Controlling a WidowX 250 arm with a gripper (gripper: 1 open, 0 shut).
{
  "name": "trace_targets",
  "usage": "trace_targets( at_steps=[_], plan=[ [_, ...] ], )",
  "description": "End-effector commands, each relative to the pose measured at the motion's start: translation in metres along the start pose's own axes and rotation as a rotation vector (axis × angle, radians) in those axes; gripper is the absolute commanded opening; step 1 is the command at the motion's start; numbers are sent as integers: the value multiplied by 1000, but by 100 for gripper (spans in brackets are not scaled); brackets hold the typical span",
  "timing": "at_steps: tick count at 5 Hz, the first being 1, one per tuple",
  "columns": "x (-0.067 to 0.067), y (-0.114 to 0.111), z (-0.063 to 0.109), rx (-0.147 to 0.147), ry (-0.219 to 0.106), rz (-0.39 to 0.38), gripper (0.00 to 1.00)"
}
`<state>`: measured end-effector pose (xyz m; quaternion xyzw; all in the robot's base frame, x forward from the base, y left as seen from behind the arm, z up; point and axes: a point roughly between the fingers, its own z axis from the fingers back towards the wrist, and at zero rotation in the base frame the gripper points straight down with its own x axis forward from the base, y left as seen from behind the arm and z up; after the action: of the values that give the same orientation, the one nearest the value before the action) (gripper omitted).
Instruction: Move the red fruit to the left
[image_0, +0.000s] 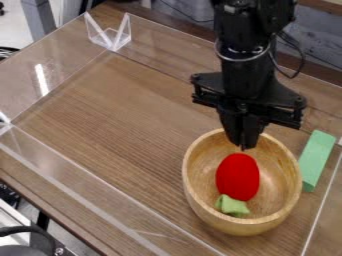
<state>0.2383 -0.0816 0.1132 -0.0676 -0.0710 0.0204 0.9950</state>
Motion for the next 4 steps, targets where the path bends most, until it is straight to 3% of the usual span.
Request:
trace_targets(
  at_steps=[1,2,3,4],
  plan=[
    [2,-2,2,-3,-17,-8,0],
    [-1,-2,-3,0,-8,-12,100],
    [1,-1,3,-4,-14,-4,0],
    [3,0,12,-10,-22,5,0]
  ],
)
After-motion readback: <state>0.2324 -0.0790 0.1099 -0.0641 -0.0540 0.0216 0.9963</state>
